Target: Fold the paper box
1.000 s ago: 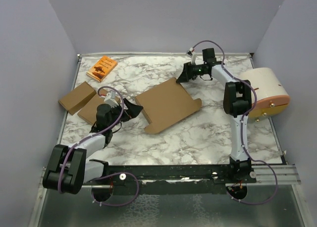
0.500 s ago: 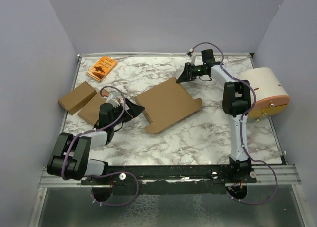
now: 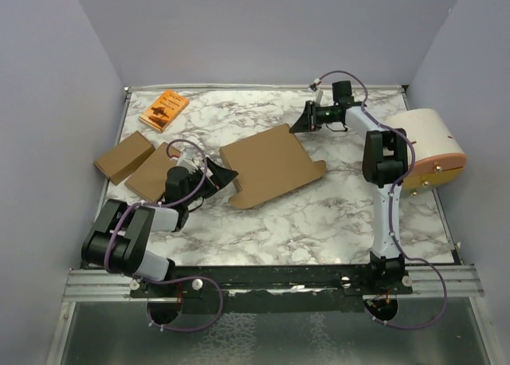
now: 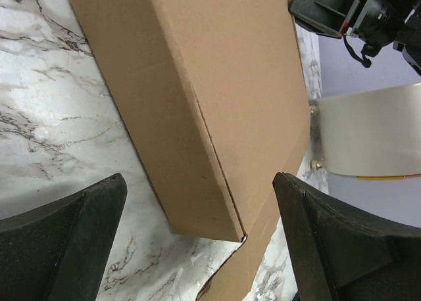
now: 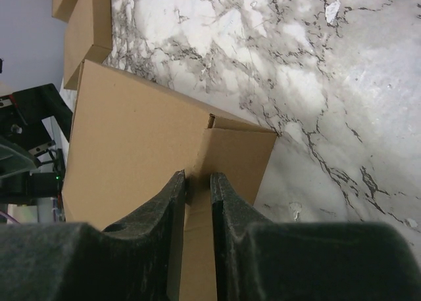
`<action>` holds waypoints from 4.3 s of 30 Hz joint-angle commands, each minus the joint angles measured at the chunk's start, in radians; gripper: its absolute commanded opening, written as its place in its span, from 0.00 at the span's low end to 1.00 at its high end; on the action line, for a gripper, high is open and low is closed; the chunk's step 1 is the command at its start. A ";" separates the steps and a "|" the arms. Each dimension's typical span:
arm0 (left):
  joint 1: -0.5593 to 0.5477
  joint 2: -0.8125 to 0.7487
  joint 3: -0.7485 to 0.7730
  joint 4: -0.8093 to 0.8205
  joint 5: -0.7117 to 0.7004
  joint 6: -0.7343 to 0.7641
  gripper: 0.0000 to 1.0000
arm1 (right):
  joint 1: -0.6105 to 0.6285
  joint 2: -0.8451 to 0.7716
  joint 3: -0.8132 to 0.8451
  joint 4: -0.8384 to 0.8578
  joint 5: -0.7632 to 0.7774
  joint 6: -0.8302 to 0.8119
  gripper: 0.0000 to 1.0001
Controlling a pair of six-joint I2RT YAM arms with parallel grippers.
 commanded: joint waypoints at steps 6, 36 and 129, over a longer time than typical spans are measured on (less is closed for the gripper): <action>-0.033 0.098 0.011 0.149 -0.083 -0.031 0.99 | -0.041 0.072 -0.032 -0.015 0.044 -0.018 0.18; -0.098 0.358 0.009 0.547 -0.158 -0.191 0.99 | -0.072 0.121 -0.032 -0.025 0.053 -0.024 0.18; -0.018 -0.001 0.517 -0.611 -0.160 -0.614 0.50 | 0.547 -0.801 -1.103 1.005 0.746 -1.308 0.98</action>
